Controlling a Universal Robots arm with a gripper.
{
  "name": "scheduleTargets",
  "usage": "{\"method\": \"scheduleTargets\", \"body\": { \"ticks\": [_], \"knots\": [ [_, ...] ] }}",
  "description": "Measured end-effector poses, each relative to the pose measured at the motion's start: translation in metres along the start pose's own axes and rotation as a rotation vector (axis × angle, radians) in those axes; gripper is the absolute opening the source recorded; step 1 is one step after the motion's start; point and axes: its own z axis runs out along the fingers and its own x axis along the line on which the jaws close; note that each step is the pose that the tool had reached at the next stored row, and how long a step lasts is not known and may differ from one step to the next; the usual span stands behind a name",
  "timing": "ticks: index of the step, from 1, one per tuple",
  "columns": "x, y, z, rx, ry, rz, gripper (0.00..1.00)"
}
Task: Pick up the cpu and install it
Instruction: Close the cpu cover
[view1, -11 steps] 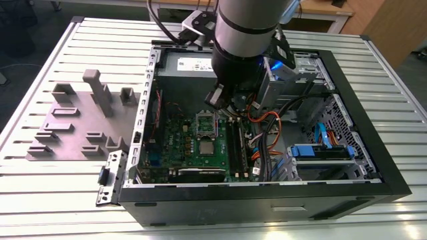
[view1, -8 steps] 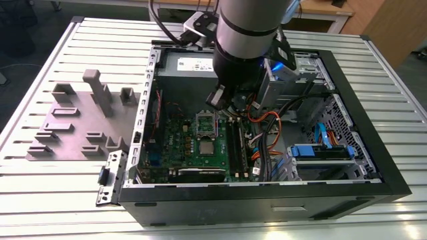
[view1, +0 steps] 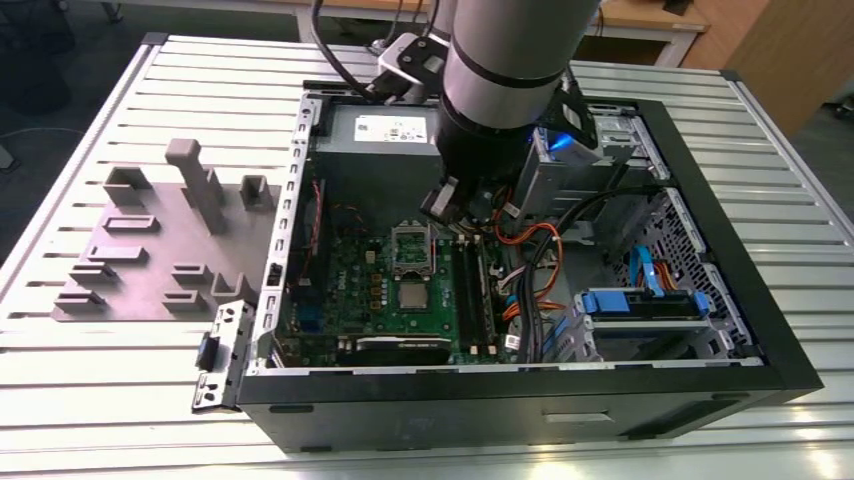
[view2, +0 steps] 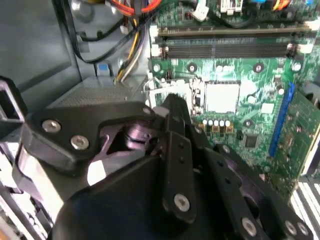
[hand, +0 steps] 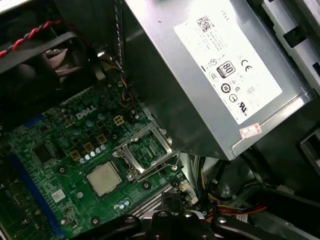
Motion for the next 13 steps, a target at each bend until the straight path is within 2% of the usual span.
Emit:
{"method": "scheduleTargets", "body": {
  "ticks": [1, 2, 5, 8, 11, 13],
  "knots": [
    [-0.0003, 0.0002, -0.0017, 0.0, 0.0002, 0.0, 0.11],
    [-0.0031, 0.0024, -0.0195, 0.0, -0.0001, 0.0, 0.11],
    [-0.0035, 0.0075, -0.023, 0.0062, 0.0033, 0.044, 0.11],
    [-0.0042, 0.0147, -0.0278, 0.0151, 0.0072, 0.108, 0.11],
    [-0.0055, 0.0246, -0.0344, 0.0277, 0.0124, 0.196, 0.11],
    [-0.0068, 0.0331, -0.0399, 0.0387, 0.0163, 0.271, 0.11]
  ]
}}
